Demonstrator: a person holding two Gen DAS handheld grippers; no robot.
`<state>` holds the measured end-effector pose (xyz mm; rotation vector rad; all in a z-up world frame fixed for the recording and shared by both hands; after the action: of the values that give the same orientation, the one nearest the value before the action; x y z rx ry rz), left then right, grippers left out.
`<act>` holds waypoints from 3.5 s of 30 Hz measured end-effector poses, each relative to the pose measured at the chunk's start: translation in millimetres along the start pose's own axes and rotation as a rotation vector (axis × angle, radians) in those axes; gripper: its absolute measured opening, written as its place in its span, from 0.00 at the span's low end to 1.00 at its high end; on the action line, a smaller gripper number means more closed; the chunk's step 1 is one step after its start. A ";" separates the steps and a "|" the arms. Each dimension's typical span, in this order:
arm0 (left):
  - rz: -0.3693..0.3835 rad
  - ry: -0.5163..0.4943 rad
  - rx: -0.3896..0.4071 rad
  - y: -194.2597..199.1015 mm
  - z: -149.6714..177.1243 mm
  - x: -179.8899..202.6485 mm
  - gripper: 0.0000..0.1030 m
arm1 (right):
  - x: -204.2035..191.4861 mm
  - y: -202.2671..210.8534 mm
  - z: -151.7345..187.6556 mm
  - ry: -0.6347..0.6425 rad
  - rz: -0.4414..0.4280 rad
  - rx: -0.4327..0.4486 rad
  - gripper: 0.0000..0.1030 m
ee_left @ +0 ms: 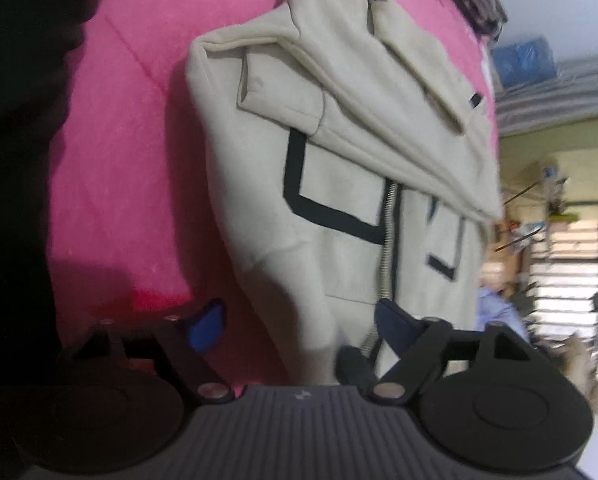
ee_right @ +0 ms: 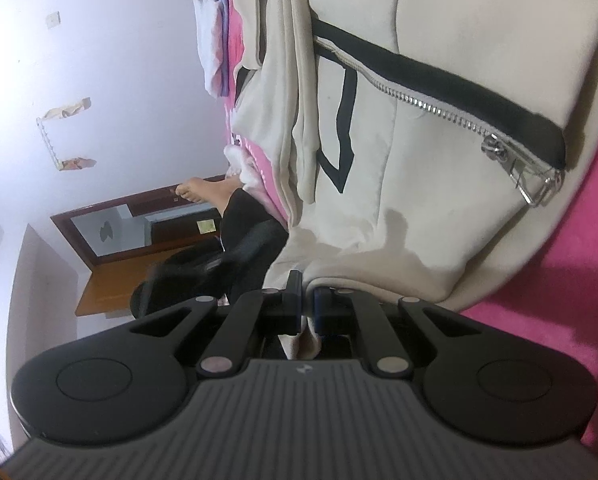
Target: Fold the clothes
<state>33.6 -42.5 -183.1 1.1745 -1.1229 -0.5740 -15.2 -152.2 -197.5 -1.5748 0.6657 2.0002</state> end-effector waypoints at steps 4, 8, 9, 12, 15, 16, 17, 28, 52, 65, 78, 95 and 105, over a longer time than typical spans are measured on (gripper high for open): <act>-0.041 -0.063 0.013 -14.0 1.3 6.6 0.50 | -2.6 4.4 -1.4 0.039 0.009 -0.010 0.04; -0.087 -0.131 0.037 -19.5 2.8 6.3 0.37 | -0.3 6.8 -1.2 0.076 0.039 -0.032 0.06; -0.100 -0.148 0.045 -20.2 3.0 5.6 0.34 | -0.5 7.7 -0.7 0.091 0.053 -0.044 0.07; -0.112 -0.179 0.054 -20.6 3.6 1.4 0.28 | -5.0 13.1 0.3 0.174 0.127 -0.098 0.10; -0.108 -0.196 0.055 -20.5 3.8 -3.7 0.22 | -25.4 28.0 -4.8 0.310 0.212 -0.165 0.13; -0.107 -0.200 0.055 -20.7 3.9 -5.2 0.22 | -36.4 36.5 -11.7 0.376 0.242 -0.170 0.15; -0.106 -0.206 0.057 -21.3 3.7 -5.1 0.22 | -50.1 48.1 -23.7 0.453 0.276 -0.161 0.20; -0.160 -0.325 0.095 -19.1 11.6 2.4 0.25 | -84.8 161.6 -207.5 0.632 0.777 0.013 0.40; -0.183 -0.396 0.049 -17.6 38.9 -9.9 0.23 | -14.9 144.4 -173.9 0.425 0.833 -0.359 0.12; -0.082 -0.344 0.136 33.5 28.2 4.4 0.05 | -76.0 145.5 -158.4 0.506 0.619 -0.165 0.04; 0.041 -0.294 0.300 97.4 -76.2 49.5 0.05 | -175.8 75.8 -197.5 0.679 0.434 -0.140 0.04; 0.162 0.137 0.315 3.0 -307.7 6.2 0.34 | -136.9 -46.3 -423.8 0.263 0.239 0.206 0.45; 0.341 0.254 0.577 80.0 -312.2 -3.0 0.50 | -127.1 31.7 -380.6 0.303 0.116 0.321 0.45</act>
<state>300.6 119.2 -102.9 1.4506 -1.2686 0.1783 266.9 -435.6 -151.1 -1.6812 1.1558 1.6398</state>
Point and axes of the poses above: each gripper's, at about its wrist camera, not at the fingertips, and y roughly against the way its jaws point, x to its right, z to its underside, the point moved 10 cm from there along -y, roughly the way its jaws point, and after that the axes turned 12 degrees about -z, right-handed, at the moved point
